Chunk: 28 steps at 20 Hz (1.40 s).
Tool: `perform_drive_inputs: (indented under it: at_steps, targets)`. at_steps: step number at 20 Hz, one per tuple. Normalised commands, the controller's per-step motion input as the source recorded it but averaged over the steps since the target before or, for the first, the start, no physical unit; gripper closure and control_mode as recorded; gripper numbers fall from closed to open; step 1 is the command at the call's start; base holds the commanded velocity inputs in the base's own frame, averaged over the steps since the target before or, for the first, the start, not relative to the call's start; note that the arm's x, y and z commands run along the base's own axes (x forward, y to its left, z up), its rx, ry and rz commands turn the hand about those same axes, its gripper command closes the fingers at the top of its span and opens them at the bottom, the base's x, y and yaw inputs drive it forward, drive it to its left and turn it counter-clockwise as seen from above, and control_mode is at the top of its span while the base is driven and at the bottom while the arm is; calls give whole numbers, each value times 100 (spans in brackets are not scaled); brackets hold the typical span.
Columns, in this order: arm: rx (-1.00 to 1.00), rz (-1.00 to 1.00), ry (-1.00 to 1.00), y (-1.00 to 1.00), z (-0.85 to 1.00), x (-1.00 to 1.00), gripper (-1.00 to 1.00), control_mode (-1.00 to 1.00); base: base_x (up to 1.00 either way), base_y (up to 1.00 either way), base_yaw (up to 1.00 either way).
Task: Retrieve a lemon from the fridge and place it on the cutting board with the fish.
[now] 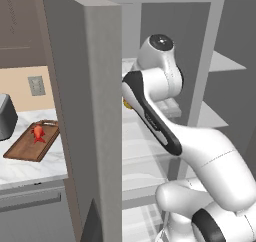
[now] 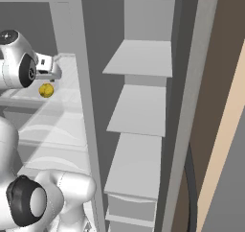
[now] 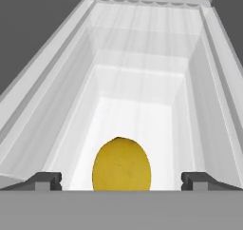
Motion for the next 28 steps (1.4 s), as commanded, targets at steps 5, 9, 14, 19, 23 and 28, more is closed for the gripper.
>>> perform_drive_inputs:
  at_steps: [5,9,14,19,23,28]
  targets:
    - [0,-1,4,0,-8,2,-100,-100,0,0,0]
    - [0,-1,0,0,-3,0,-100,-100,0,0,0]
    - [0,0,0,0,-5,0,-100,-100,0,0,0]
    - [0,0,0,0,-13,0,-100,-100,0,0,0]
    - [0,0,0,0,-22,0,-100,-100,0,0,0]
    - [0,0,0,0,-20,0,-100,-100,0,0,0]
